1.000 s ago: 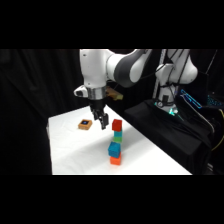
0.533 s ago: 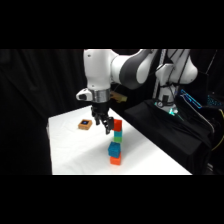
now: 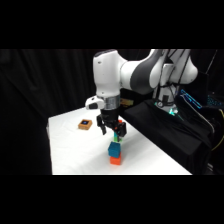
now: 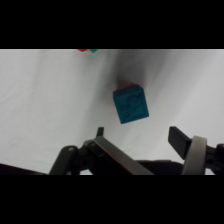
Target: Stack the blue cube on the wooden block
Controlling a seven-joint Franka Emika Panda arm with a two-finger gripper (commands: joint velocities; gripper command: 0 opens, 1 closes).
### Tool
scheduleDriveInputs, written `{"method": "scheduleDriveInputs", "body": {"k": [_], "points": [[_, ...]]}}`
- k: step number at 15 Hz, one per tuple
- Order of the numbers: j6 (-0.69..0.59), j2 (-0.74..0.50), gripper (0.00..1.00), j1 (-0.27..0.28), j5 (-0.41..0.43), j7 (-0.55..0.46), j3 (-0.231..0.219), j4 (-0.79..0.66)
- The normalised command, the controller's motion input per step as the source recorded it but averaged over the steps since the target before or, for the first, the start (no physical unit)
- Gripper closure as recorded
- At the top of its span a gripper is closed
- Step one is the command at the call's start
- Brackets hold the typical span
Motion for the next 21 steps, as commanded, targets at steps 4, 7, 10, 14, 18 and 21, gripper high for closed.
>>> {"method": "scheduleDriveInputs", "body": {"k": [4, 7, 10, 14, 18, 21], "points": [[0.27, -0.04, 0.0, -0.028, 0.008, -0.38, 0.069, -0.17], [0.27, -0.03, 0.0, 0.001, -0.069, -0.28, 0.071, -0.13], [0.3, 0.03, 0.0, 0.043, -0.235, -0.14, 0.022, -0.1], [0.29, 0.09, 0.0, 0.039, -0.27, -0.05, -0.014, -0.04], [0.23, 0.1, 0.0, 0.027, -0.237, -0.01, -0.037, 0.03], [0.18, 0.11, 0.0, 0.01, -0.204, 0.0, -0.055, 0.07]]}}
